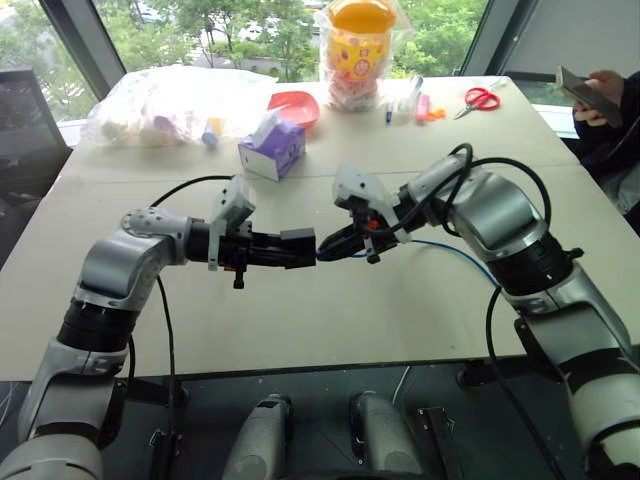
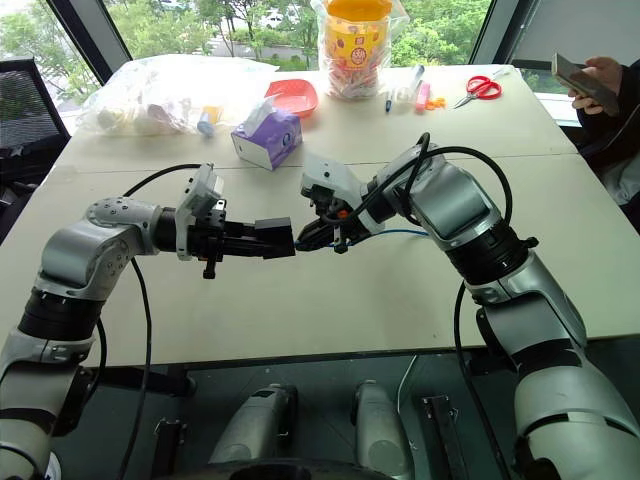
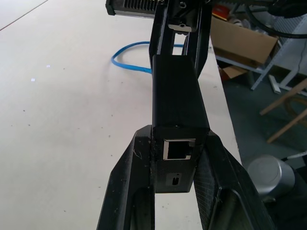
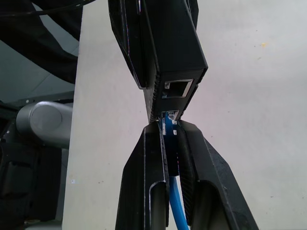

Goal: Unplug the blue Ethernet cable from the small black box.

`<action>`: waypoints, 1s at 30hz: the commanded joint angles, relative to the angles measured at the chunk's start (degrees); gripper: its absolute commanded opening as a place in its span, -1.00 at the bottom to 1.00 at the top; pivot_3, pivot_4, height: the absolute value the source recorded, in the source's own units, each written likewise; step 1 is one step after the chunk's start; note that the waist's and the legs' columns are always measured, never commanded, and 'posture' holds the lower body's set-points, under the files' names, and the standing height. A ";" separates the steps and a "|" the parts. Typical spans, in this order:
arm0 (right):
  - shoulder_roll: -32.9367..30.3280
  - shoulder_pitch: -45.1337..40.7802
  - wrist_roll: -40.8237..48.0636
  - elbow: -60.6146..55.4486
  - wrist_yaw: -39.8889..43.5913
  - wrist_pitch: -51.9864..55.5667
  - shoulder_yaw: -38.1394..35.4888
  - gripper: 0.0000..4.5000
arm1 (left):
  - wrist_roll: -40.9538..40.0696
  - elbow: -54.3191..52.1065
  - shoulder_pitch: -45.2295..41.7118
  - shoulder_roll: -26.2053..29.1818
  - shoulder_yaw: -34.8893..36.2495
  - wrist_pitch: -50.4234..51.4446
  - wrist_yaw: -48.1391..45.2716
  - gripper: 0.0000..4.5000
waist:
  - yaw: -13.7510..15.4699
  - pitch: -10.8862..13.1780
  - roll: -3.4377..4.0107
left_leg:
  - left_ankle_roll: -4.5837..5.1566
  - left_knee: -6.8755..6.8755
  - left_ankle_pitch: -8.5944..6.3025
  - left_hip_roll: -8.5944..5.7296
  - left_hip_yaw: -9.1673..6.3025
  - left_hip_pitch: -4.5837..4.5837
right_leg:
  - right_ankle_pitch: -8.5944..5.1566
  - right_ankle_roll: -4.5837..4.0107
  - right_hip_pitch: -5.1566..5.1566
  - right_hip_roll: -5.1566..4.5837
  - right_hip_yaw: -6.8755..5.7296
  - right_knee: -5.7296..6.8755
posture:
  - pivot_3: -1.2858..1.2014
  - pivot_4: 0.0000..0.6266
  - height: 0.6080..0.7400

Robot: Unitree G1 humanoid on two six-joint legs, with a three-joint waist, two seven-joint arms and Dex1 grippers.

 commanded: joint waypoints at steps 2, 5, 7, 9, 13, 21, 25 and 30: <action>1.39 -2.33 -1.39 -0.30 0.48 -2.01 1.27 -0.99 | 0.05 -1.34 -0.26 -0.01 -0.11 -1.29 -0.43 -0.79 | -0.02 0.00 0.00 | 0.00 0.00 0.00 0.00 0.00 0.00 | 0.00 0.00 -0.01 0.00 0.00 0.00 | 0.03 -0.52 1.00; 1.05 -1.74 -3.87 0.44 0.23 -4.27 2.40 -0.99 | 0.42 -1.10 -0.49 0.14 -0.05 -1.55 -0.66 -0.79 | 0.00 0.00 0.00 | 0.00 0.00 0.00 0.00 0.00 0.00 | 0.00 0.00 -0.01 0.01 0.00 0.01 | 0.03 -0.52 1.00; 0.58 -0.98 -4.77 0.60 0.37 -5.51 2.59 -0.99 | 0.79 -1.17 -0.35 0.61 -0.08 -1.87 -1.00 -0.79 | 0.00 0.00 0.00 | 0.00 0.00 0.00 0.00 0.00 -0.01 | 0.00 0.00 -0.01 0.01 0.00 0.01 | 0.03 -0.52 1.00; -0.79 0.14 -5.68 1.59 0.67 -7.09 2.39 -0.99 | 4.37 -0.40 0.53 2.65 -1.57 -6.02 -2.15 -0.79 | 0.01 0.00 0.00 | 0.00 0.01 0.00 0.00 0.00 -0.01 | 0.00 0.01 -0.01 0.01 0.00 0.01 | 0.03 -0.52 1.00; -3.50 1.54 -6.86 3.97 0.52 -9.46 0.81 -0.99 | 6.81 1.11 1.45 4.56 -1.92 -9.94 -2.73 -0.79 | 0.17 0.01 0.01 | 0.00 0.01 0.00 0.00 0.01 -0.01 | 0.00 0.00 -0.01 0.00 0.00 0.01 | 0.03 -0.52 1.00; -6.37 5.77 -8.48 7.70 -3.80 -13.21 -4.56 -0.99 | 7.73 3.94 0.95 4.22 -0.63 -12.52 -0.54 -0.79 | -0.02 0.02 0.00 | 0.00 0.03 0.00 0.00 0.02 -0.20 | 0.01 0.00 -0.17 0.00 0.01 0.01 | 0.03 -0.52 1.00; -1.37 6.86 -11.86 16.34 -16.90 -17.19 -9.10 -0.99 | 10.71 8.85 -0.90 -0.47 -0.93 -17.08 5.00 -0.79 | 0.18 0.02 0.00 | 0.00 0.08 0.01 -0.01 0.04 -0.19 | 0.02 0.00 -0.16 0.01 0.01 0.07 | 0.03 -0.52 1.00; 2.11 7.08 -15.19 25.01 -28.31 -19.07 -12.59 -0.62 | 16.14 16.96 -2.94 -6.72 -2.09 -25.26 11.15 -0.79 | 0.42 0.02 -0.01 | 0.00 0.12 0.02 -0.04 0.05 -0.22 | 0.09 0.07 -0.16 0.00 0.04 0.11 | 0.03 -0.52 1.00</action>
